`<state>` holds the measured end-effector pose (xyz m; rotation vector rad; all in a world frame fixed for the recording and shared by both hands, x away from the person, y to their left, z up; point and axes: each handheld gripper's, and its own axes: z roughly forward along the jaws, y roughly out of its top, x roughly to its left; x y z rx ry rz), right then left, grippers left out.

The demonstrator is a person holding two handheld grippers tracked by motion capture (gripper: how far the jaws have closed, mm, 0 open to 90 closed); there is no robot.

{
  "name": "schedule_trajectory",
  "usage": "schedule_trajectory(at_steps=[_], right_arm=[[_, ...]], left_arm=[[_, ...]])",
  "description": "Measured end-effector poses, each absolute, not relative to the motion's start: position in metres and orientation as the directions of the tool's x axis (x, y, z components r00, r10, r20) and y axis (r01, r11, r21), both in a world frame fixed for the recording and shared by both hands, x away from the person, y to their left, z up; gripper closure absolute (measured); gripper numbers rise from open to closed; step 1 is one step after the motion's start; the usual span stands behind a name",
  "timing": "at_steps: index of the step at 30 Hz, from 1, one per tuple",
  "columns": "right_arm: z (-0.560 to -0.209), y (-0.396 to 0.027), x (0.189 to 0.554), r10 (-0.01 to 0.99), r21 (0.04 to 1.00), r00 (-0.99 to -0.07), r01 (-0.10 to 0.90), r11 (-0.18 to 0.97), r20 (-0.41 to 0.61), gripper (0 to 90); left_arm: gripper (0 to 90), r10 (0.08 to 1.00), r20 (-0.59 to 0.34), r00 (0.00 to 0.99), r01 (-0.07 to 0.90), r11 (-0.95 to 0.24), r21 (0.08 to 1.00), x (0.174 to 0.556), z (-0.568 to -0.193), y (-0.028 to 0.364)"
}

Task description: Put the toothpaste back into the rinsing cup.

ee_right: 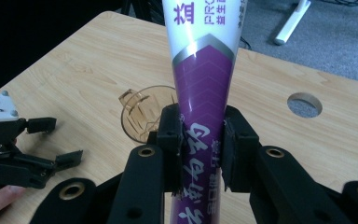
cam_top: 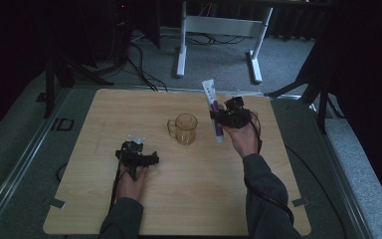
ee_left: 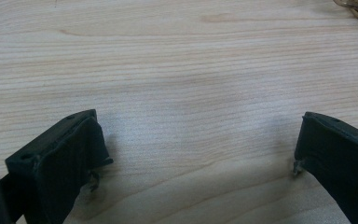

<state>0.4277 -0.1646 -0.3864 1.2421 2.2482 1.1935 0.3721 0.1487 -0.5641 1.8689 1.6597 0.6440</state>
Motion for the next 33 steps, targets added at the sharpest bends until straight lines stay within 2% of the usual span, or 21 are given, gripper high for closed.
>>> schedule_trajectory(at_steps=[33], right_arm=[[-0.375,-0.150,0.438,0.801,0.844,-0.586,0.486,0.226,0.123,72.7]], left_arm=[[0.3,0.993,-0.008,0.118,0.729,-0.081,0.680,0.372,-0.564,0.148]])
